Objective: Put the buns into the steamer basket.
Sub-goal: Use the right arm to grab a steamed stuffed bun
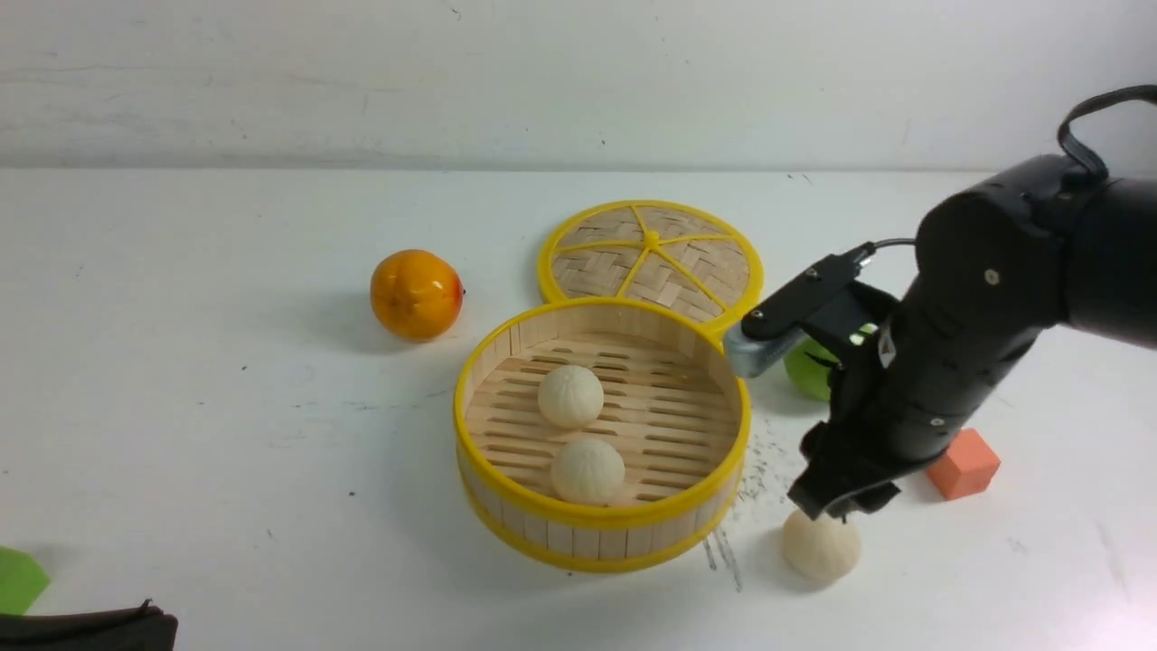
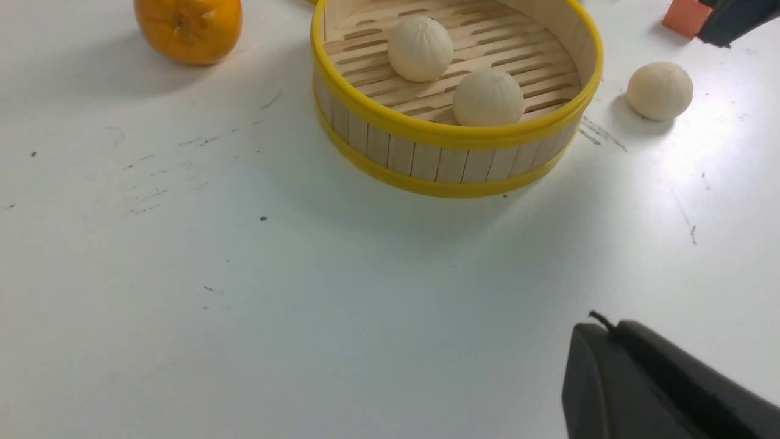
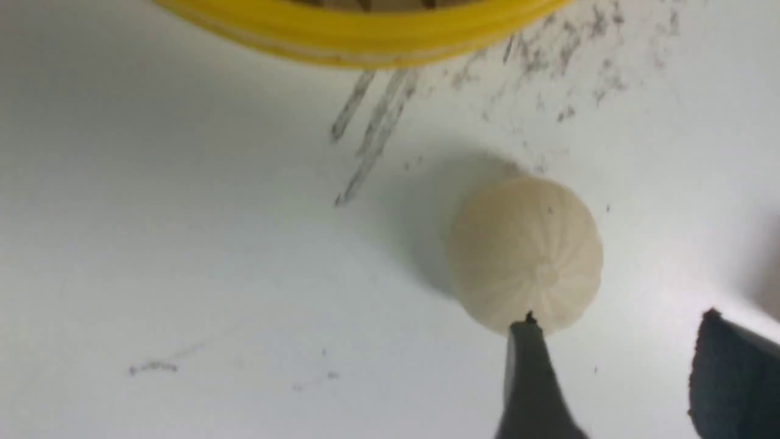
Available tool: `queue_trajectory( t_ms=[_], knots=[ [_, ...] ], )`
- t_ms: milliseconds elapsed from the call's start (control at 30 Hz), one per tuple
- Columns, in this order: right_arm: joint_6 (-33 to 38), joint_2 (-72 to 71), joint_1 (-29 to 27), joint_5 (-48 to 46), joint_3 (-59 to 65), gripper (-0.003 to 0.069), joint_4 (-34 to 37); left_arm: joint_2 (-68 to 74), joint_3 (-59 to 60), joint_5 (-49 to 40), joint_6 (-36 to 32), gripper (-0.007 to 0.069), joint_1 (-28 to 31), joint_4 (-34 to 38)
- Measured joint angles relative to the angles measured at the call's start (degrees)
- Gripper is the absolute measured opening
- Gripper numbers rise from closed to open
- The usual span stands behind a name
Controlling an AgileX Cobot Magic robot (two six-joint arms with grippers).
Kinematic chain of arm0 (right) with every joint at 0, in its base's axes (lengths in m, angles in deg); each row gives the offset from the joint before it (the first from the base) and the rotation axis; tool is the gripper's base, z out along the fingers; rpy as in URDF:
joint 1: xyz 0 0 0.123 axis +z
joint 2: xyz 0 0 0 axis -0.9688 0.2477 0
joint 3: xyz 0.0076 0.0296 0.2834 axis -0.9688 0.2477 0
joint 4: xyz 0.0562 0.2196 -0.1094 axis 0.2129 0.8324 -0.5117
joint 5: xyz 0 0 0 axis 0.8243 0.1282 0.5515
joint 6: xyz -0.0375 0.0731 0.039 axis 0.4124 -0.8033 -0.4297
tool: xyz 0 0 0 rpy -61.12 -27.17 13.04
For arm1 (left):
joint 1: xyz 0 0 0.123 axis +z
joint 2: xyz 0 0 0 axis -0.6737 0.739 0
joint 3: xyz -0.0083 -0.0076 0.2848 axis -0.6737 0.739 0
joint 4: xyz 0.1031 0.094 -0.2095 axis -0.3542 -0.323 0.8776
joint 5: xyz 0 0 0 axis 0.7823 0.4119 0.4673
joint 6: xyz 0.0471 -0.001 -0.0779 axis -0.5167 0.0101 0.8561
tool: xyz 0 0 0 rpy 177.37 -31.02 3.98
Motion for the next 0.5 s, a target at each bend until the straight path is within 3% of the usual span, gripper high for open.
queue_trajectory(
  t_ms=[67,233,400,500],
  knots=[
    [-1.37,1.70,0.00,2.30,-0.02,0.0461,-0.11,0.00,0.00,0.05,0.00,-0.0011,0.00,0.00],
    [-4.01,4.67,0.00,3.58,-0.02,0.0482,-1.83,0.00,0.00,0.05,0.00,-0.0011,0.00,0.00],
    [-5.93,7.47,0.00,3.91,-0.02,0.0440,-4.05,0.00,0.00,0.05,0.00,-0.0011,0.00,0.00],
    [-6.09,8.55,0.00,3.85,-0.02,0.0366,-4.49,0.00,0.00,0.05,0.00,-0.0011,0.00,0.00]
  ],
)
